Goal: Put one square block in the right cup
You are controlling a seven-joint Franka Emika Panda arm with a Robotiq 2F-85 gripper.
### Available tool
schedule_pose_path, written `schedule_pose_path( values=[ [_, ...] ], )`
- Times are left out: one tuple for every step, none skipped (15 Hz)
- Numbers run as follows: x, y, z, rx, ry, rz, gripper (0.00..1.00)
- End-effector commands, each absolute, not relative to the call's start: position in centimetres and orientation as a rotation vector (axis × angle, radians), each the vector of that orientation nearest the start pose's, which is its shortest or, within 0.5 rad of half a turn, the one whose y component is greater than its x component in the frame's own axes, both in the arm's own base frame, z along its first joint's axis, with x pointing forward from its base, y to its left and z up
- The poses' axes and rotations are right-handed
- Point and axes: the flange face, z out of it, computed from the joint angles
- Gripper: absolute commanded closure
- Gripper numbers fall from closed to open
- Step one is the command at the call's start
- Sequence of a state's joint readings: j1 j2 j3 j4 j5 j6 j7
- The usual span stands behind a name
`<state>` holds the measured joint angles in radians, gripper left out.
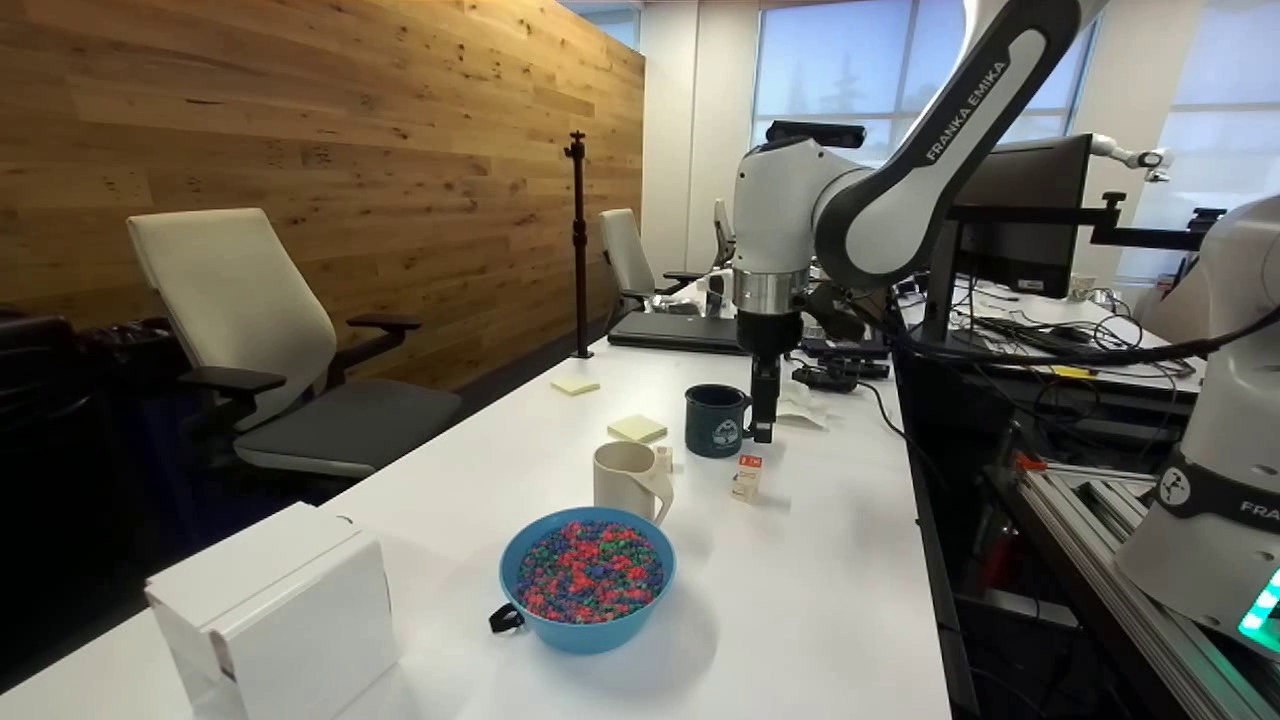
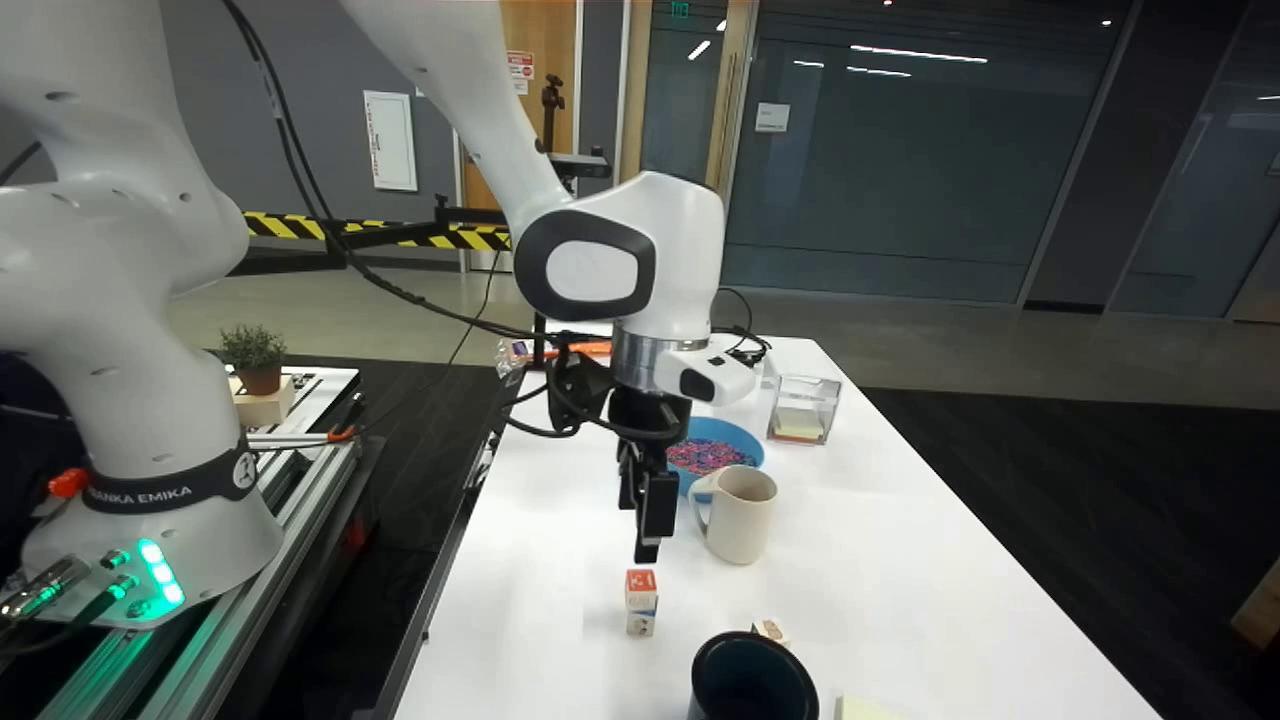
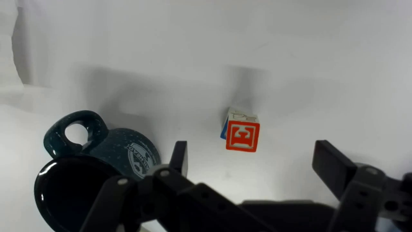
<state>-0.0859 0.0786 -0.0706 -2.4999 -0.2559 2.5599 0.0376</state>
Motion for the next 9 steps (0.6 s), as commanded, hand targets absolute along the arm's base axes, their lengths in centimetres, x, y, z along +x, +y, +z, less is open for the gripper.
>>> schedule_pose_path(
  values=[
    [45.5,-7.5,24.6,-3.33,0.016,0.017,0.0],
    [45.6,-7.6,25.1,-3.338,0.099,0.031,0.0],
    [45.8,-7.5,24.6,-3.309,0.024,0.048,0.0],
    [45.8,-7.6,24.6,-3.309,0.036,0.047,0.0],
    [45.8,-7.6,24.6,-3.309,0.036,0.047,0.0],
    [45.9,-7.2,25.3,-3.326,0.016,0.005,0.0],
    [46.3,-7.2,25.2,-3.329,0.008,0.002,0.0],
    [46.7,-7.3,25.0,-3.338,0.01,0.01,0.0],
    [47.1,-7.4,24.9,-3.338,0.008,0.009,0.0]
  ],
)
